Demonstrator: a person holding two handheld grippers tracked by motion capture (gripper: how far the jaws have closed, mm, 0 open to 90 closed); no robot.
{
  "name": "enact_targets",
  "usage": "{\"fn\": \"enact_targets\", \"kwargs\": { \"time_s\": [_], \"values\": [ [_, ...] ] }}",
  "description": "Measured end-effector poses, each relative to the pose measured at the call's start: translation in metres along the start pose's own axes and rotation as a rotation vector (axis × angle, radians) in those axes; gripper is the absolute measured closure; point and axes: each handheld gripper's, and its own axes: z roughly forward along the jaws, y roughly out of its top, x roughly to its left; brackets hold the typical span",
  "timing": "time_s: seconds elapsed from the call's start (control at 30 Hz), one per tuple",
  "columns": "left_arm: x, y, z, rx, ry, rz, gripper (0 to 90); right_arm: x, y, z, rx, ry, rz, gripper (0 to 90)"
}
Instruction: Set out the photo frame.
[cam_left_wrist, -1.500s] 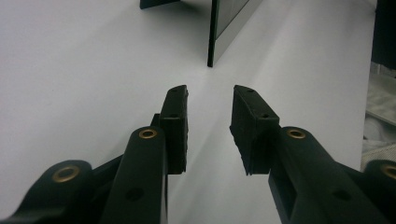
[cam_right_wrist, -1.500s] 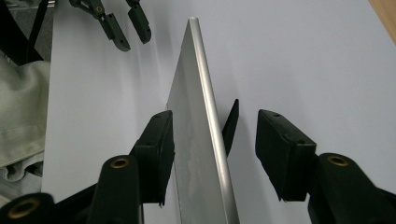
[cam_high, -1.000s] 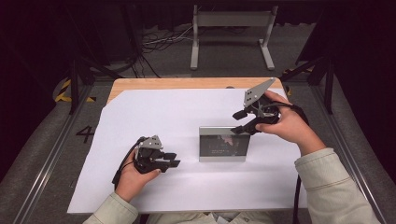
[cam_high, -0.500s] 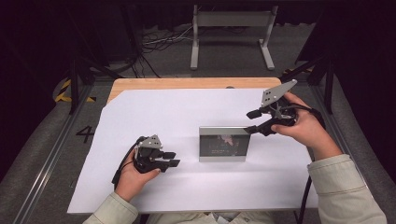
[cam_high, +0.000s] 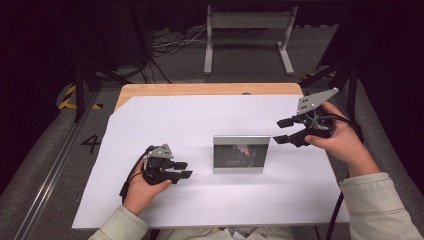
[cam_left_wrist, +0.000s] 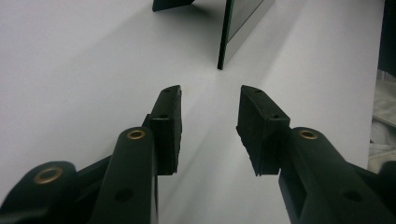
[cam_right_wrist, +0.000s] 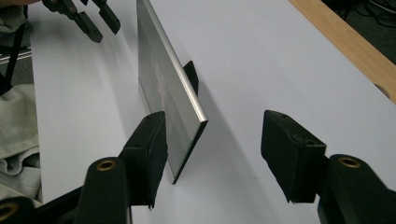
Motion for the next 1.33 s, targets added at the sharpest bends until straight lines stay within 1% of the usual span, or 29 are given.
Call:
{"fn": "enact_targets", "kwargs": {
  "time_s": [0.2,0.43,0.73,0.9,1.03,1.33],
  "values": [
    [0.000,0.000,0.000,-0.004,0.000,0.002,60.9,0.000,-0.011,0.000,-0.002,-0.004,0.016,41.5],
    [0.002,0.000,-0.001,-0.004,0.006,0.003,60.9,-0.001,-0.026,0.000,-0.020,-0.006,0.039,41.5],
    [0.001,0.000,-0.001,-0.005,0.008,0.001,60.8,-0.003,-0.043,0.007,-0.002,-0.010,0.067,41.5],
    [0.002,0.000,-0.002,-0.010,0.008,0.002,60.7,-0.003,-0.049,0.008,0.000,-0.009,0.078,41.5],
    [0.002,0.000,-0.002,-0.011,0.009,0.002,60.6,-0.003,-0.055,0.009,-0.012,-0.008,0.088,41.5],
    [0.002,-0.001,-0.002,-0.012,0.011,-0.001,60.6,-0.002,-0.062,0.008,-0.021,-0.014,0.100,41.5]
  ]
}}
